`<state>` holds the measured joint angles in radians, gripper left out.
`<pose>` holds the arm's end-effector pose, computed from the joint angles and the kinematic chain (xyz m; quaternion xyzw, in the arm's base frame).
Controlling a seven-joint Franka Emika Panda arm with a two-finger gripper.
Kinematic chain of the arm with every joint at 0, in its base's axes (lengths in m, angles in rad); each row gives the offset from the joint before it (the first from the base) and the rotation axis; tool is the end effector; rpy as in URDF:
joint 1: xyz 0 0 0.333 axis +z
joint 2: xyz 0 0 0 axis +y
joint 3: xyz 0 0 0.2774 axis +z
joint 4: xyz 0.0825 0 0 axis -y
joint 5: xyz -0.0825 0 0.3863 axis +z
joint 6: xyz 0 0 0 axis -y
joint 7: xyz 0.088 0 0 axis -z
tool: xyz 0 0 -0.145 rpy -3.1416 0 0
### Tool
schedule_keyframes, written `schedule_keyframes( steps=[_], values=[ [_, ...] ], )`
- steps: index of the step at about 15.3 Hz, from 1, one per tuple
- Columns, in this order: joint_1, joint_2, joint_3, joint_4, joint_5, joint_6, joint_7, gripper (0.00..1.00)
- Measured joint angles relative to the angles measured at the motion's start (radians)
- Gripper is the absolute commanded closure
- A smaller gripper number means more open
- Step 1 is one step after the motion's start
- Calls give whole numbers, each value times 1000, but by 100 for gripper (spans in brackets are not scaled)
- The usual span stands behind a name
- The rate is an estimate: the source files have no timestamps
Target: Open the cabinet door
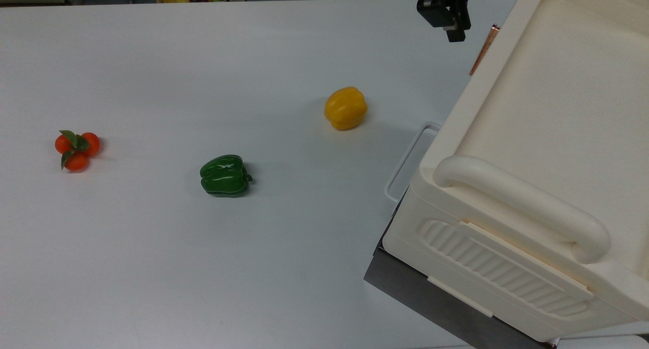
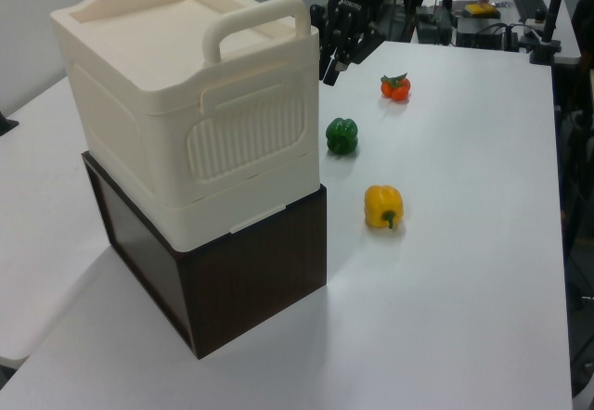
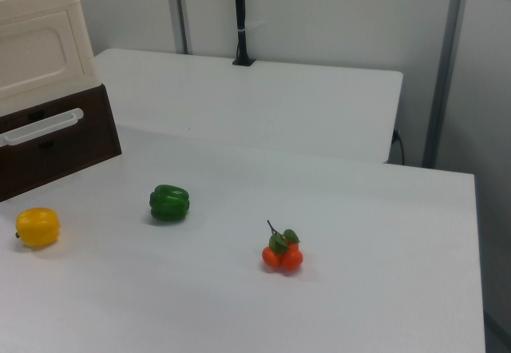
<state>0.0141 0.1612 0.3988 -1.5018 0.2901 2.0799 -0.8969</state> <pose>0.5972 0.2693 0.5559 -0.7938 -0.5456 -0.2439 0.1127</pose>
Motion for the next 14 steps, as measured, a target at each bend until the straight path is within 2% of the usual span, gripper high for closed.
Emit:
schedule_keyframes(
  steps=[10, 13, 14],
  values=[
    [2, 24, 45, -5, 1, 90, 0, 77],
    [2, 26, 48, -5, 1, 90, 0, 100],
    [0, 27, 48, -5, 1, 93, 0, 100]
  ],
)
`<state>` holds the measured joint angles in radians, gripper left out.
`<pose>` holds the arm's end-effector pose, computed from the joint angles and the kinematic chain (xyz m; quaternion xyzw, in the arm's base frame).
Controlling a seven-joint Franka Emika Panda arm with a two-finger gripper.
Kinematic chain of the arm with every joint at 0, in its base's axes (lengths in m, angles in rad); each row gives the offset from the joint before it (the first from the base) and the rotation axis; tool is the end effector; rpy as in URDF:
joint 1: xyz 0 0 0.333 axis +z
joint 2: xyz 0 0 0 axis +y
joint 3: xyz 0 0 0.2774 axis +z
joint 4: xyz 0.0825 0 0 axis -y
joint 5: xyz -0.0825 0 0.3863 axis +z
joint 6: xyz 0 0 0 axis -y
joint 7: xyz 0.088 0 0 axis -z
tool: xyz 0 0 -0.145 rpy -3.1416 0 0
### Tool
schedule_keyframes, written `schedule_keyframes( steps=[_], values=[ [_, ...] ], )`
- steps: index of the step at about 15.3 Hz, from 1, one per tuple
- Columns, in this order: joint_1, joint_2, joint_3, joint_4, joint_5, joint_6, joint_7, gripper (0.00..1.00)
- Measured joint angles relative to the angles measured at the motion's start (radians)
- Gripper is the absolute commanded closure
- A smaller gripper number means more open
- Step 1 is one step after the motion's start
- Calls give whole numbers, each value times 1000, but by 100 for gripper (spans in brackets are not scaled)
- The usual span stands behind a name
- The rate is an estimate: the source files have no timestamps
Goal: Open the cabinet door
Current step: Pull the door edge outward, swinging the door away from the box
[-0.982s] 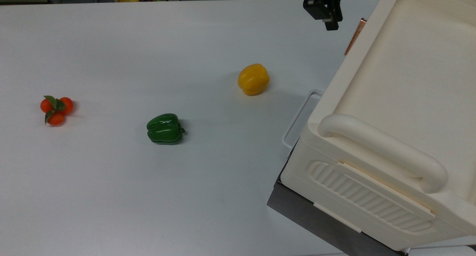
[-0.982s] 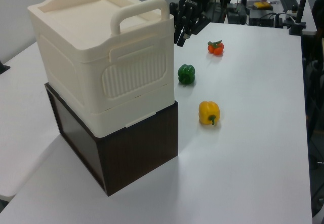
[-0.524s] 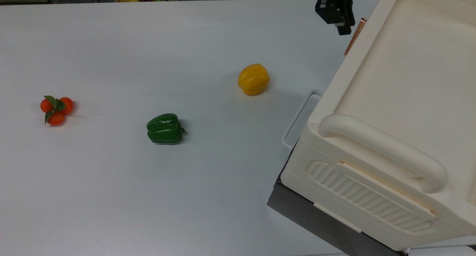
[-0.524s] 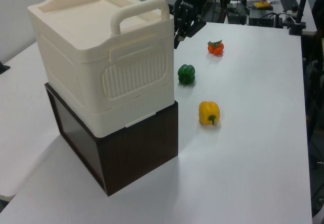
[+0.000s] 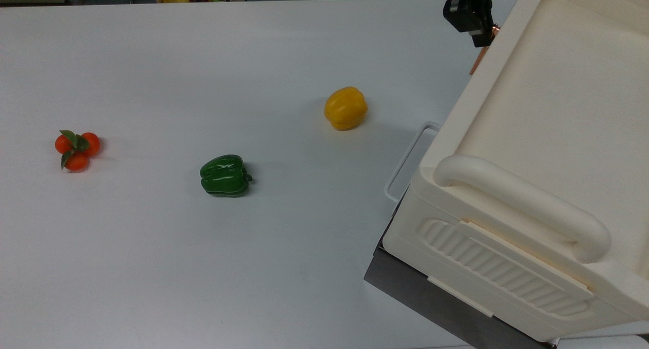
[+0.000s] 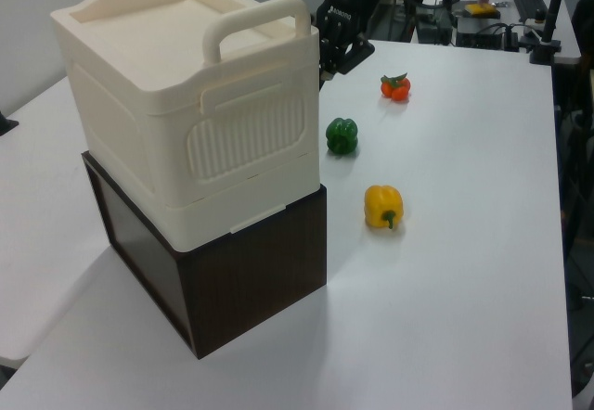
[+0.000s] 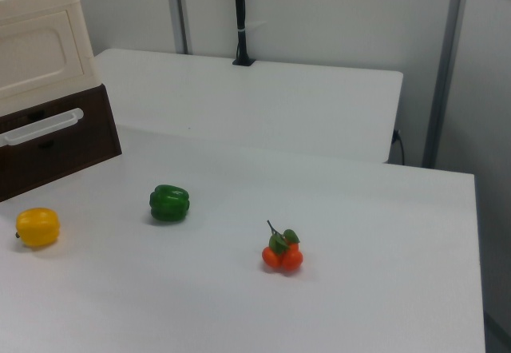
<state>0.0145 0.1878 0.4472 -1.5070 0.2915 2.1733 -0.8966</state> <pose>0.5989 0.2955 0.5519 -0.7810 -0.5490 -0.2734 0.1178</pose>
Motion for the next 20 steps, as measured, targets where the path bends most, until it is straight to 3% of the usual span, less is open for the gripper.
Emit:
schedule_keyframes(
  steps=[8, 17, 20],
  values=[
    [-4, -1, 0, 0, 5, -7, 0, 100],
    [-74, -40, 1, 3, 15, -156, 0, 100],
    [-102, -52, 1, 3, 15, -201, -1, 88]
  ],
)
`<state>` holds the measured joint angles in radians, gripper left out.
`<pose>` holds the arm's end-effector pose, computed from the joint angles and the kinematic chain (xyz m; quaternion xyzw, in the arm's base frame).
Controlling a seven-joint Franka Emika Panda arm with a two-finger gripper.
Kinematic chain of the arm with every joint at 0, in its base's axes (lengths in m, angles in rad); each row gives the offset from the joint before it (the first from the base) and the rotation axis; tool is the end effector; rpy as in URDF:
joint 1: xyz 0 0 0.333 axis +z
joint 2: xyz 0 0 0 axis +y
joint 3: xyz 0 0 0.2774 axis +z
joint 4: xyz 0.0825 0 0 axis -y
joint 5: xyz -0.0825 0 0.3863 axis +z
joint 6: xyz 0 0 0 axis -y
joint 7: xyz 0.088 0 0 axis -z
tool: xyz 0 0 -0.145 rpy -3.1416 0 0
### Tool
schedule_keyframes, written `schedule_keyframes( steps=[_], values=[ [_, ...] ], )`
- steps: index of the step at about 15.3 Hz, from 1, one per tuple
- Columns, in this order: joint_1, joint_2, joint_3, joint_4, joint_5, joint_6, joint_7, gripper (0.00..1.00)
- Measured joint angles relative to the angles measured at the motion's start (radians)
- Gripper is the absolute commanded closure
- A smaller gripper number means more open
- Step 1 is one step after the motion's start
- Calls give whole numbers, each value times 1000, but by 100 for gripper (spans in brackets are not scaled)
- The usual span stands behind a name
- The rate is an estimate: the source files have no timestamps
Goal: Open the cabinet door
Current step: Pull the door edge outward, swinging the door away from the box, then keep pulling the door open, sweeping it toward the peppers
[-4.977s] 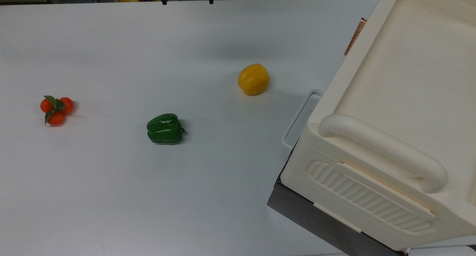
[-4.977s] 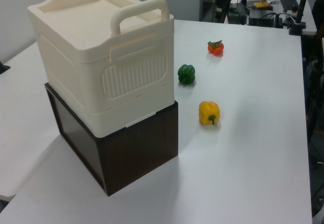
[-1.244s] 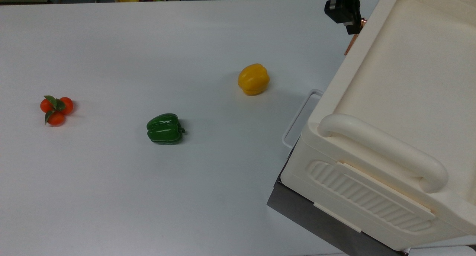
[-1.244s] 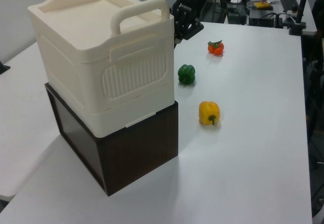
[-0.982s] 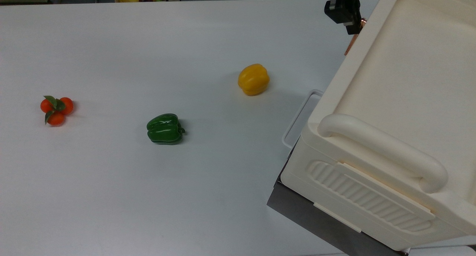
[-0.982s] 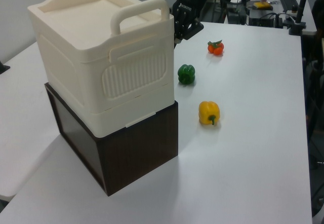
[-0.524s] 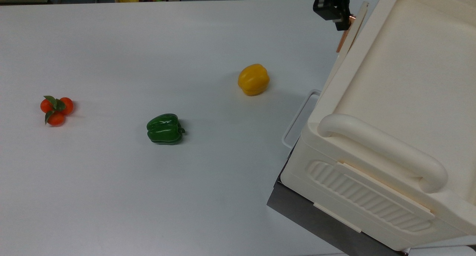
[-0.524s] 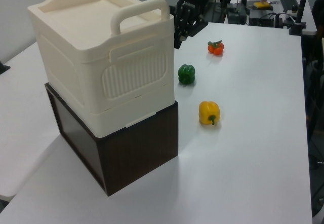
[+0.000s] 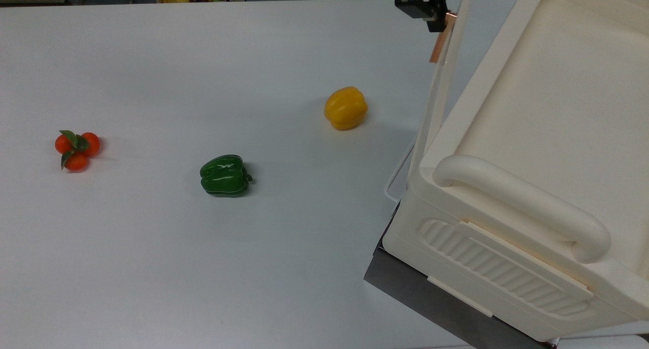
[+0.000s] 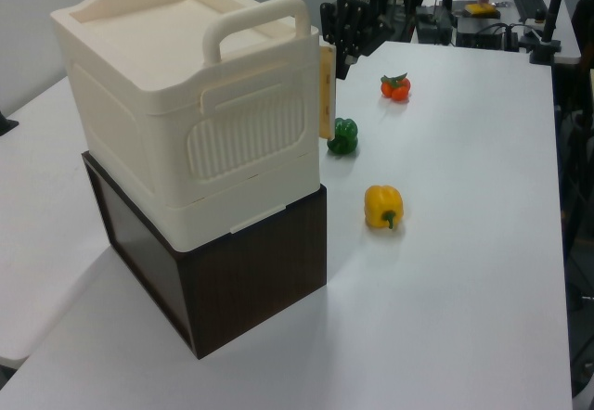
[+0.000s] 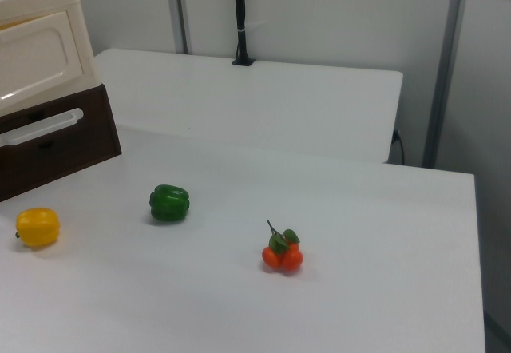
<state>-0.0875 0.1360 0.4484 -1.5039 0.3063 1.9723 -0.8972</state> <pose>0.5922 0.2388 0.5584 -0.8076 -0.5366 -0.2100 0.1257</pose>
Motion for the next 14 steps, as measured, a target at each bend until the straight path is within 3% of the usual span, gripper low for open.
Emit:
schedule_keyframes(
  steps=[4, 14],
  values=[
    [-39, -15, -8, -1, 0, -56, -1, 88],
    [-58, -34, -166, -7, 0, -125, -21, 85]
  ],
)
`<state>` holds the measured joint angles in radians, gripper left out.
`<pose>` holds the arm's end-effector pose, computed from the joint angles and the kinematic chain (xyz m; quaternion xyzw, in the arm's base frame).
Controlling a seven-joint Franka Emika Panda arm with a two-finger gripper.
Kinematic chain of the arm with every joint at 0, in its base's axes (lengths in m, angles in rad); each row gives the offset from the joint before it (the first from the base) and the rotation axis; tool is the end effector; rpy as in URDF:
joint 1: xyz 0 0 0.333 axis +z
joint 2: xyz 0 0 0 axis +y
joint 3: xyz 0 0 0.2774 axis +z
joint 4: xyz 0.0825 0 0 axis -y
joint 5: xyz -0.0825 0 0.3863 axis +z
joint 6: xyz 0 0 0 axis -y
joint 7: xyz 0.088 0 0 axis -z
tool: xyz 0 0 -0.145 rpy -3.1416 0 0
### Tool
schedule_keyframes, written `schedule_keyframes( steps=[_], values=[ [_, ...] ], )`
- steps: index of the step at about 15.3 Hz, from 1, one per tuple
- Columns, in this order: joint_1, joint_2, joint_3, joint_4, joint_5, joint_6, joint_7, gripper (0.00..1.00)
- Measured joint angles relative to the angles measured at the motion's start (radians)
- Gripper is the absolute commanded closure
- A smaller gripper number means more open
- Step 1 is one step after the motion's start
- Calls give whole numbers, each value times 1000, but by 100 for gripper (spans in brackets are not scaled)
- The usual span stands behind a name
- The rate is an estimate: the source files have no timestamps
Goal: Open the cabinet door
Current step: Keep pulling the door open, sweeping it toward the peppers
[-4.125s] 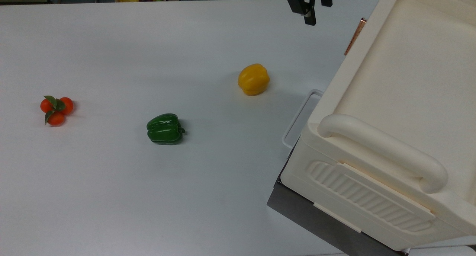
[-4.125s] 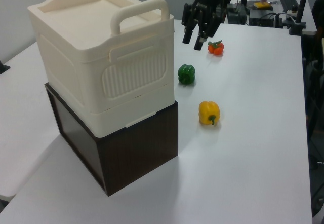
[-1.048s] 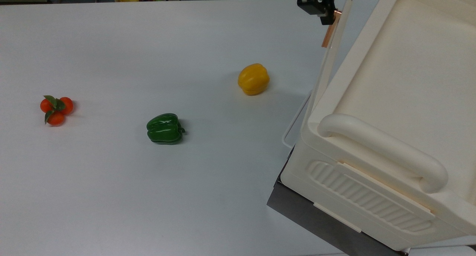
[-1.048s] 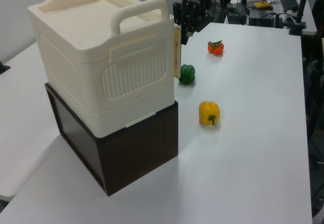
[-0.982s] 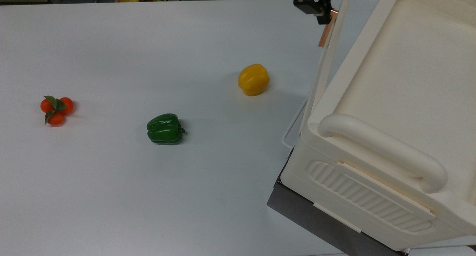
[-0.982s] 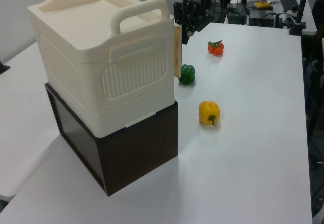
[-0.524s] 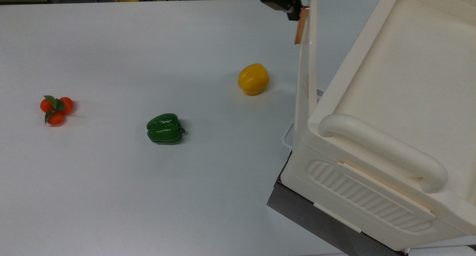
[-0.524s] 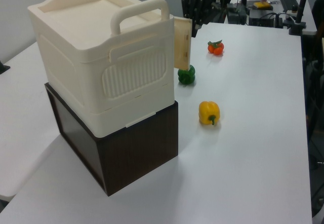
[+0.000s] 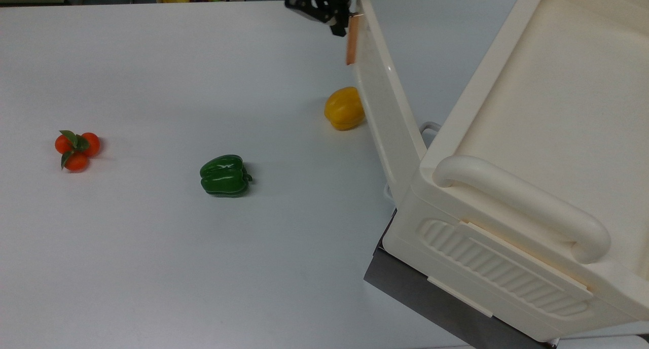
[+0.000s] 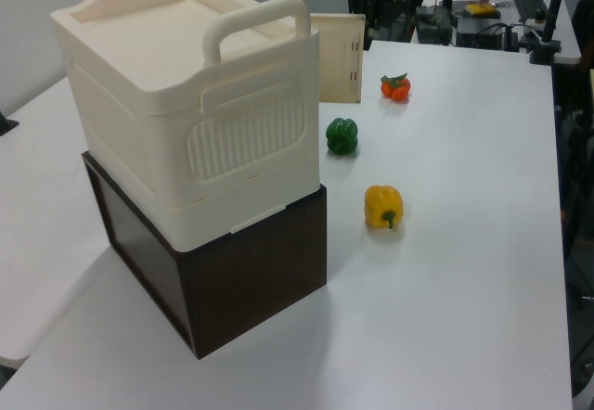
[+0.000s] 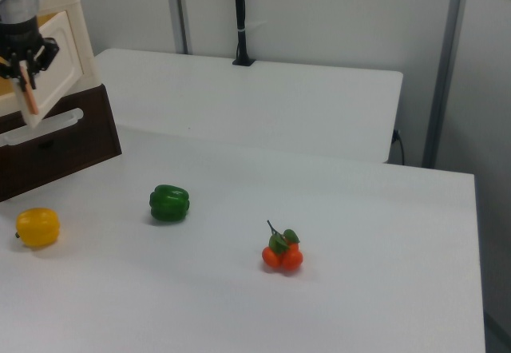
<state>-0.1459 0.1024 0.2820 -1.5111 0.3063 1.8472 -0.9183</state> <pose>0.6090 0.1113 0.5545 -0.8593 -0.4699 -0.1708 0.1075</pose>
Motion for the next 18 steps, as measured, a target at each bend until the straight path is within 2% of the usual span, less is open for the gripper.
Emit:
schedule_keyframes(
  steps=[5, 8, 12, 16, 18],
  values=[
    [-13, 4, -70, 0, 0, 13, -23, 85],
    [-28, 7, -97, -1, 0, 84, -33, 85],
    [-33, 12, -120, -1, 0, 149, -36, 84],
    [-36, 7, -134, 0, 0, 138, -36, 82],
    [-35, 2, -134, 0, 1, 123, -36, 75]
  ],
)
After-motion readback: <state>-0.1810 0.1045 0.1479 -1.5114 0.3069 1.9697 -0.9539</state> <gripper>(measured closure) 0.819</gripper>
